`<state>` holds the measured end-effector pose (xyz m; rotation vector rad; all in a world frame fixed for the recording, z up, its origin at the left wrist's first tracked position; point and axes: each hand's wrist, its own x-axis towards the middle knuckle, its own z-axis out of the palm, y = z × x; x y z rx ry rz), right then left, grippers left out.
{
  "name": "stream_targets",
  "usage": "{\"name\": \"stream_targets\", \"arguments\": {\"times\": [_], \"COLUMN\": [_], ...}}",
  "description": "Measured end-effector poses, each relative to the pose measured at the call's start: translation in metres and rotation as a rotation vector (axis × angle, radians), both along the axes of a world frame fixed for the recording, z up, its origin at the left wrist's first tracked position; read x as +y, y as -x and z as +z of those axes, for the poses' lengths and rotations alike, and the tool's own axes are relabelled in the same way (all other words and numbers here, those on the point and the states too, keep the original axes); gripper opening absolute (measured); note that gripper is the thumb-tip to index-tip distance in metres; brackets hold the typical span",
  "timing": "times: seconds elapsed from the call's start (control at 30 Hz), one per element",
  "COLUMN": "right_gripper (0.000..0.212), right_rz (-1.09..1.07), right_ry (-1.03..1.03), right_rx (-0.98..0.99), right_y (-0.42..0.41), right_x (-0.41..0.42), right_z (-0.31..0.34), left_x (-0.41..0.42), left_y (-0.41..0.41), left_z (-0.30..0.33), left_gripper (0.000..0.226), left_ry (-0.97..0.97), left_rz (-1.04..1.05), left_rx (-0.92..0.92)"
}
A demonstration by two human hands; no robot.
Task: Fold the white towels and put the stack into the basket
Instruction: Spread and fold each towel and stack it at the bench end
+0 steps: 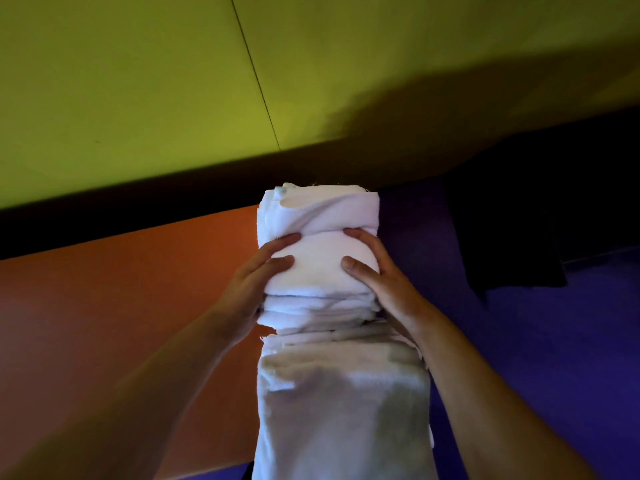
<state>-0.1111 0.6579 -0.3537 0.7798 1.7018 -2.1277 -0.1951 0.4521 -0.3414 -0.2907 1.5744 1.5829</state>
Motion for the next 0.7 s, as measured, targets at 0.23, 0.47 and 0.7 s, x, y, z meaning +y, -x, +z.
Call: {"name": "stream_targets", "arguments": {"times": [0.23, 0.47, 0.7], "right_gripper": [0.051, 0.056, 0.058], "right_rz": [-0.138, -0.185, -0.169], "right_ry": [-0.027, -0.064, -0.088], "right_rx": [0.067, 0.185, 0.287], "right_y": [-0.004, -0.001, -0.038], "right_x": [-0.017, 0.012, 0.11], "right_z": [-0.003, 0.02, 0.055], "left_x": [0.003, 0.035, 0.135], "left_y": [-0.003, -0.004, -0.044], "left_z": [-0.002, 0.025, 0.071], "left_gripper": [0.039, 0.046, 0.043], "left_ry": [-0.001, 0.061, 0.079], "left_rz": [0.047, 0.07, 0.037], "left_rx": [0.05, 0.222, 0.41]}}
